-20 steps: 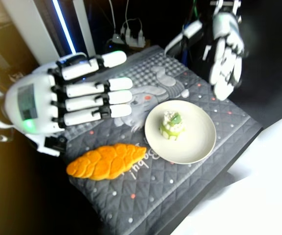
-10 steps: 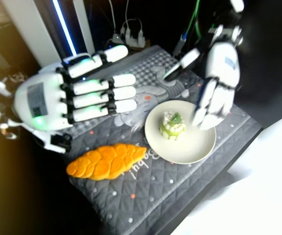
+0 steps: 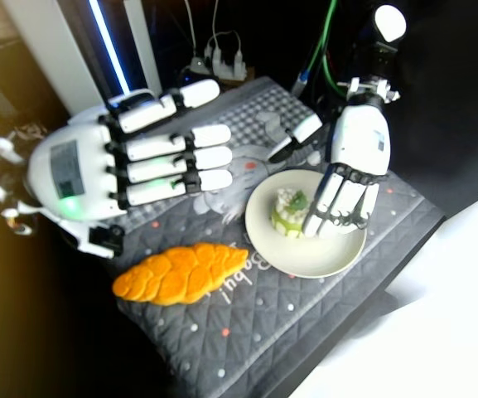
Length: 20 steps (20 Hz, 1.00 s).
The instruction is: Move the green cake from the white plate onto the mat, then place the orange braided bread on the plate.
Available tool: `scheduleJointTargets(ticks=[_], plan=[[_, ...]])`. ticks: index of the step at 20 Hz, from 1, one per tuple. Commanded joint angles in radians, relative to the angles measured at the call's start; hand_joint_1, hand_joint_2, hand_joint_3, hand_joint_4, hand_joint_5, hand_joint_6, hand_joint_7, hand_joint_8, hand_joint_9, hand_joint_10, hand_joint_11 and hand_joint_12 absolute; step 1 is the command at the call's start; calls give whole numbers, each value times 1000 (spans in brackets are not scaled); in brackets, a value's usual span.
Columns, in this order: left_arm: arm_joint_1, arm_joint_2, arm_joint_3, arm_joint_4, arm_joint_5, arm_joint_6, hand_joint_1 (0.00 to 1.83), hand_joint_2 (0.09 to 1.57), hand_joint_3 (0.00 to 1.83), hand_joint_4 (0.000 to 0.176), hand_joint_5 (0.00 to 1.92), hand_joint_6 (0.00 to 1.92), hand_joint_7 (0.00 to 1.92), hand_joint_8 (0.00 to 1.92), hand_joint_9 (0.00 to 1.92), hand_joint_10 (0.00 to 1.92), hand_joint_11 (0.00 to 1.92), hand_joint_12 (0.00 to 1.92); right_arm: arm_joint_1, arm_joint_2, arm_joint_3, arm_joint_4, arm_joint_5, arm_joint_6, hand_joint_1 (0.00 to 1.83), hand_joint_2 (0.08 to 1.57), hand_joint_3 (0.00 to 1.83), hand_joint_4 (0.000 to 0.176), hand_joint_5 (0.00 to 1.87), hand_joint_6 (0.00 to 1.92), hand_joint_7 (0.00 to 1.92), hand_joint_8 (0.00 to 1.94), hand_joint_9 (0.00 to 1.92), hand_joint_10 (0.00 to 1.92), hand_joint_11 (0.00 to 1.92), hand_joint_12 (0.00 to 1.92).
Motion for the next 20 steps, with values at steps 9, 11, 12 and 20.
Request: scheduleJointTargets(ticks=[9, 11, 12, 20], plan=[[0, -26, 17, -8, -7, -7, 688, 800, 5, 176, 401, 3, 484, 4, 518, 19, 22, 1216, 8, 4, -3, 38, 114, 3, 284, 1000, 3, 135, 0, 0, 132, 11, 126, 10, 0, 684], [5, -32, 22, -7, -3, -7, 787, 907, 12, 176, 460, 11, 558, 14, 583, 35, 14, 1325, 8, 4, -4, 38, 114, 3, 300, 1013, 3, 121, 0, 0, 148, 7, 129, 6, 0, 674], [7, -37, 27, -7, 0, -7, 829, 940, 10, 176, 500, 16, 597, 19, 615, 50, 22, 1380, 8, 4, -4, 38, 114, 3, 288, 1013, 1, 123, 0, 0, 158, 5, 118, 2, 0, 633], [23, -52, 53, -10, 25, -7, 1292, 1193, 5, 0, 879, 1178, 776, 1142, 730, 1213, 363, 1287, 8, 2, -4, 39, 114, 3, 231, 983, 0, 127, 0, 0, 211, 3, 163, 6, 0, 779]])
